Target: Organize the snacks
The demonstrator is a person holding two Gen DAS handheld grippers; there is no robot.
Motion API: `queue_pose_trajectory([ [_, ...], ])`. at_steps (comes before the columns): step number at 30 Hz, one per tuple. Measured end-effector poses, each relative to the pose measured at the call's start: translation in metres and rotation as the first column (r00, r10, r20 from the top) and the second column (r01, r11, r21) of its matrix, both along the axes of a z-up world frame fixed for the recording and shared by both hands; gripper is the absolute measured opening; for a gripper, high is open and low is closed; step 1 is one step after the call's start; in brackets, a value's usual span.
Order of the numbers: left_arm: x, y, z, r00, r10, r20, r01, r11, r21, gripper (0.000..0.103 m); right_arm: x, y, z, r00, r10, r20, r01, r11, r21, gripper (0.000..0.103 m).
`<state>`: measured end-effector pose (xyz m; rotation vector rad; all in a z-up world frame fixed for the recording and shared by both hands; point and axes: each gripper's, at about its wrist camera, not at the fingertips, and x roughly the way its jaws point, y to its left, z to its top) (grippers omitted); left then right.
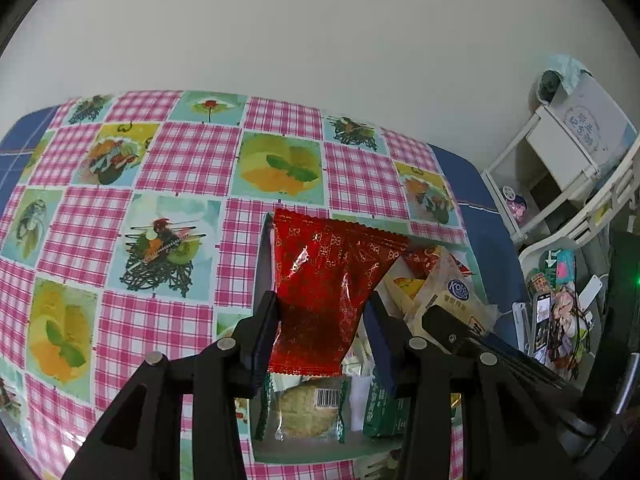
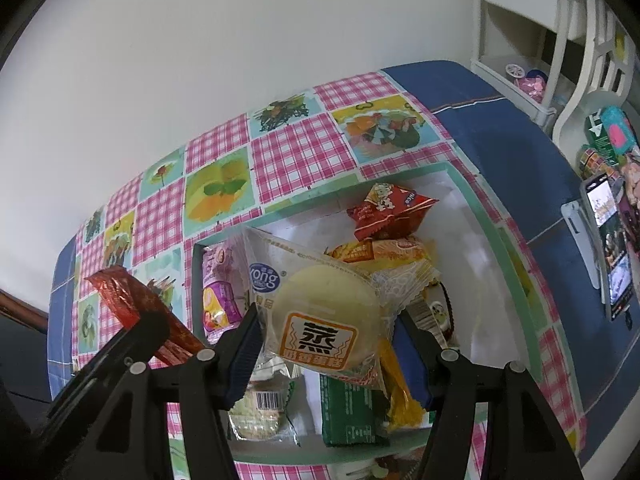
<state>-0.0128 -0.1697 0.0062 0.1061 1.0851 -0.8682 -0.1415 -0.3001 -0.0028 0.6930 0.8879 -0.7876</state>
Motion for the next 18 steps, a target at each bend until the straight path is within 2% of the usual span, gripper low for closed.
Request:
queue_pose_trajectory([
  [8, 0.011, -0.008, -0.017, 0.998, 0.003, -0.061, -0.002, 1.000, 0.005, 0.045, 0.006, -0.012, 0.002, 1.000, -0.002, 0.030, 0.002, 1.000, 0.006, 0.065],
  [18, 0.015, -0.021, -0.030, 0.997, -0.019, -0.074, 0.021, 0.999, 0.026, 0.045, 0.010, -0.023, -0.006, 0.999, -0.016, 0.045, 0.015, 0.999, 0.031, 0.065],
])
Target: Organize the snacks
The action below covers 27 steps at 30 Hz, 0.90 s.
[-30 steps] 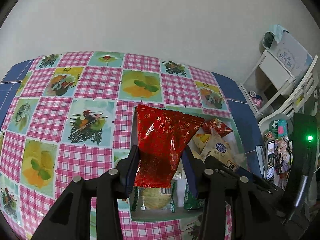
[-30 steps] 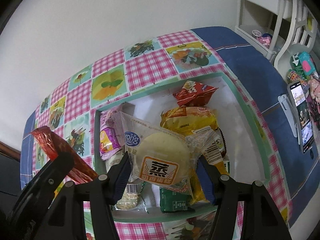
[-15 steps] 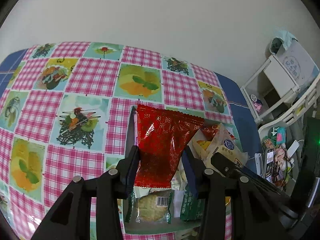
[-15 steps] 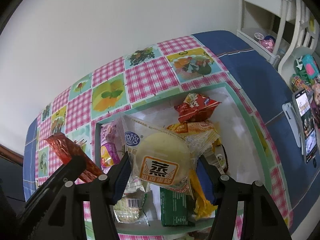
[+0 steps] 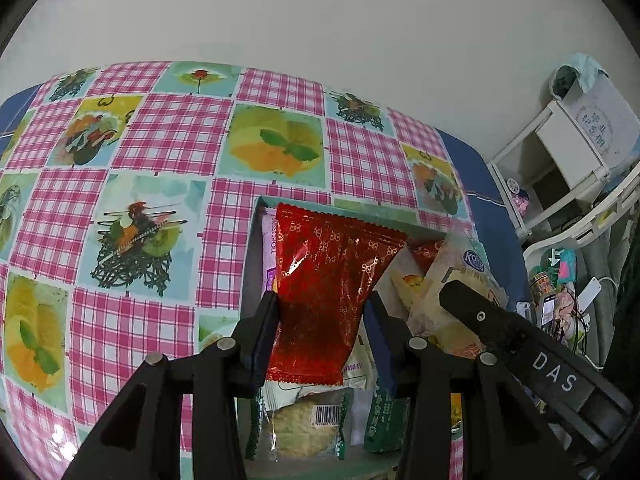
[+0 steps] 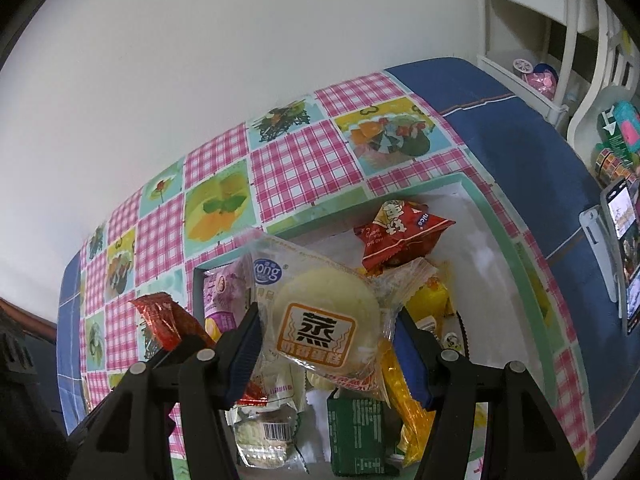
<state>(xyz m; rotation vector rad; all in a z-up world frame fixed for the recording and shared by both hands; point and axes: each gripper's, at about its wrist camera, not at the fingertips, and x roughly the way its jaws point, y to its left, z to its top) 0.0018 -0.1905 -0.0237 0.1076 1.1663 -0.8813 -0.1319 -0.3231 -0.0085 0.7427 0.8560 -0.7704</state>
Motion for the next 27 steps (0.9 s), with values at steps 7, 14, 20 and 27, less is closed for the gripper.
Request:
queue_pose_trajectory([
  [7, 0.004, -0.005, -0.012, 0.999, -0.009, -0.034, 0.009, 1.000, 0.004, 0.045, -0.001, -0.002, -0.005, 1.000, -0.012, -0.005, 0.012, 1.000, 0.015, 0.067],
  [14, 0.004, -0.009, -0.023, 0.998, -0.018, -0.055, 0.019, 1.000, 0.008, 0.042, 0.001, 0.000, -0.009, 1.000, -0.002, -0.012, 0.002, 1.000, 0.027, 0.067],
  [20, 0.006, -0.007, -0.020, 0.997, -0.020, -0.076, 0.021, 1.000, 0.022, 0.043, 0.001, -0.001, -0.009, 1.000, 0.001, -0.009, 0.000, 1.000, 0.031, 0.067],
  [27, 0.011, 0.007, -0.008, 0.998, 0.008, -0.057, -0.005, 0.998, 0.065, 0.050, 0.003, 0.002, -0.009, 1.000, 0.015, -0.024, -0.015, 0.999, 0.031, 0.068],
])
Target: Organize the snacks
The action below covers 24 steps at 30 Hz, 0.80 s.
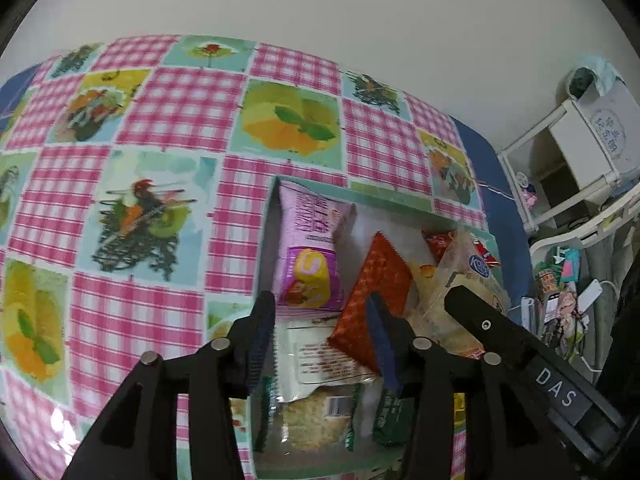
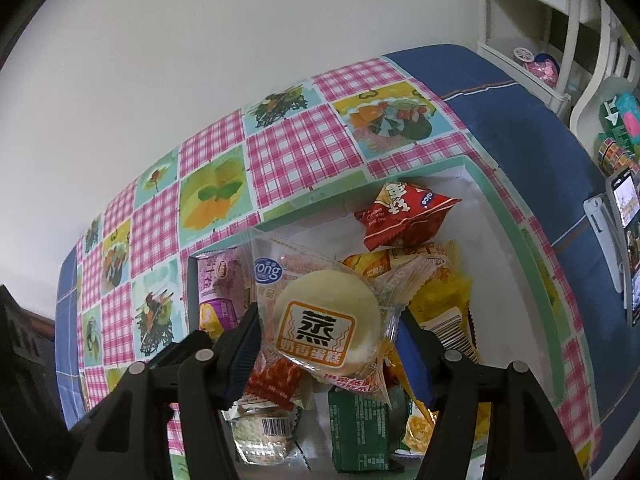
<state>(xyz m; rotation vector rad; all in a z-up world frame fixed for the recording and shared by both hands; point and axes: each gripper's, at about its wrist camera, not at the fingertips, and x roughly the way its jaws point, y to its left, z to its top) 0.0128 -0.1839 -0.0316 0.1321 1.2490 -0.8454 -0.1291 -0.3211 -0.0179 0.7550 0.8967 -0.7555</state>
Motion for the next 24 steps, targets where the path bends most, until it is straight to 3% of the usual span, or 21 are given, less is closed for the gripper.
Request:
queue_pose_trajectory([
  [3, 0.002, 0.005, 0.004, 1.000, 0.013, 0.018, -0.013, 1.000, 0.013, 0.052, 0.000, 0.001, 0.001, 1.000, 0.000, -0.007, 0.000, 1.000, -0.003, 0.069],
  [10, 0.015, 0.017, 0.009, 0.993, 0.083, 0.086, -0.089, 0.994, 0.067, 0.079, 0.000, 0.003, 0.007, 1.000, 0.001, -0.018, -0.002, 1.000, -0.020, 0.077],
  [16, 0.025, 0.027, 0.004, 0.978, 0.120, 0.168, -0.143, 0.981, 0.131, 0.095, 0.003, 0.008, 0.011, 0.999, 0.017, -0.030, -0.019, 0.999, -0.049, 0.081],
  [19, 0.029, 0.032, 0.003, 0.973, 0.126, 0.193, -0.156, 0.977, 0.146, 0.099, 0.007, 0.010, 0.010, 0.999, 0.030, -0.043, -0.032, 0.998, -0.059, 0.089],
  [23, 0.033, 0.034, -0.001, 0.969, 0.133, 0.209, -0.168, 0.973, 0.160, 0.101, 0.010, 0.014, 0.009, 0.998, 0.043, -0.053, -0.046, 0.996, -0.073, 0.093],
  [24, 0.033, 0.034, -0.001, 0.969, 0.134, 0.208, -0.169, 0.973, 0.159, 0.101, 0.011, 0.015, 0.010, 0.998, 0.044, -0.055, -0.049, 0.996, -0.079, 0.100],
])
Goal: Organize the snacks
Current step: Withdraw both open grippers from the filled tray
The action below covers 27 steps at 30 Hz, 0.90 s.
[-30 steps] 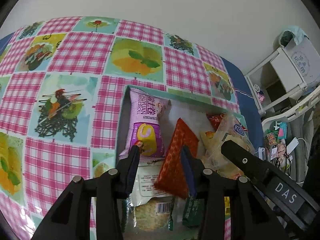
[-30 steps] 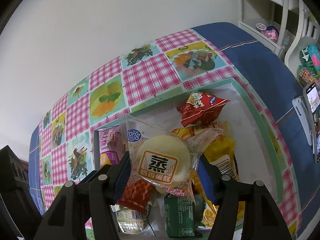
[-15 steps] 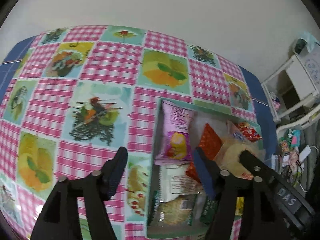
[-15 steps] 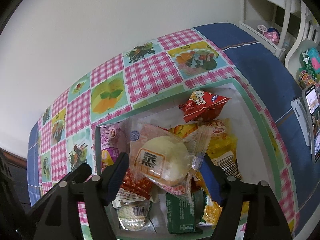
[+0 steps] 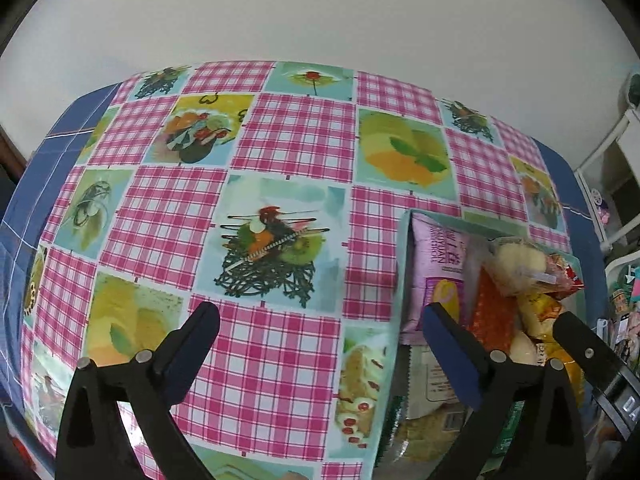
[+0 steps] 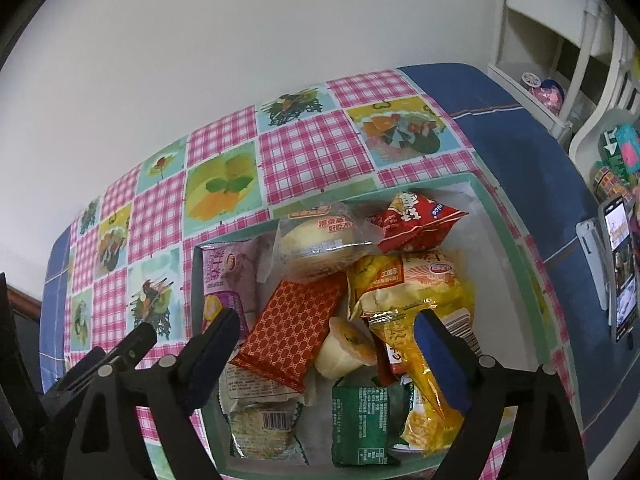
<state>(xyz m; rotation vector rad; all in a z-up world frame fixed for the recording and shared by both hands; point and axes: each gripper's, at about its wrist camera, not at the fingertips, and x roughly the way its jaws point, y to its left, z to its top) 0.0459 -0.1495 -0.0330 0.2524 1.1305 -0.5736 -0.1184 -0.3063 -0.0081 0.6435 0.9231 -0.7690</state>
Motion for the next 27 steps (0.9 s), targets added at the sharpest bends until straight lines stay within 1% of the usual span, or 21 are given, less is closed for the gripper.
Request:
queue_pose_trajectory([
  [1, 0.000, 0.000, 0.000, 1.000, 0.000, -0.004, 0.000, 1.000, -0.003, 0.101, 0.001, 0.001, 0.001, 1.000, 0.001, 0.001, -0.001, 1.000, -0.008, 0.103],
  [4, 0.001, 0.002, 0.000, 1.000, 0.010, 0.000, -0.010, 1.000, -0.001, 0.101, 0.002, 0.003, 0.003, 1.000, 0.009, 0.001, -0.009, 1.000, -0.023, 0.103],
  [10, 0.000, 0.005, 0.006, 0.996, 0.037, 0.087, -0.041, 0.998, 0.050, 0.101, 0.004, 0.007, 0.005, 1.000, 0.017, -0.001, -0.017, 0.999, -0.037, 0.103],
  [14, -0.004, 0.007, 0.009, 0.986, 0.061, 0.157, -0.083, 0.987, 0.138, 0.101, 0.004, 0.011, 0.007, 1.000, 0.022, -0.006, -0.022, 0.999, -0.045, 0.103],
  [15, -0.005, 0.008, 0.009, 0.981, 0.068, 0.184, -0.100, 0.981, 0.169, 0.101, 0.003, 0.012, 0.007, 1.000, 0.025, -0.008, -0.025, 0.999, -0.047, 0.103],
  [17, -0.008, 0.012, 0.010, 0.974, 0.068, 0.214, -0.113, 0.972, 0.205, 0.101, 0.003, 0.014, 0.008, 0.999, 0.032, -0.011, -0.033, 0.998, -0.052, 0.103],
  [22, -0.013, 0.027, 0.012, 0.979, 0.074, 0.192, -0.115, 0.971, 0.211, 0.101, 0.000, 0.023, 0.009, 0.999, 0.043, -0.028, -0.045, 0.997, -0.064, 0.103],
  [27, -0.020, 0.044, 0.016, 0.978, 0.076, 0.193, -0.122, 0.963, 0.240, 0.101, -0.004, 0.038, 0.010, 0.997, 0.062, -0.039, -0.065, 0.995, -0.073, 0.103],
])
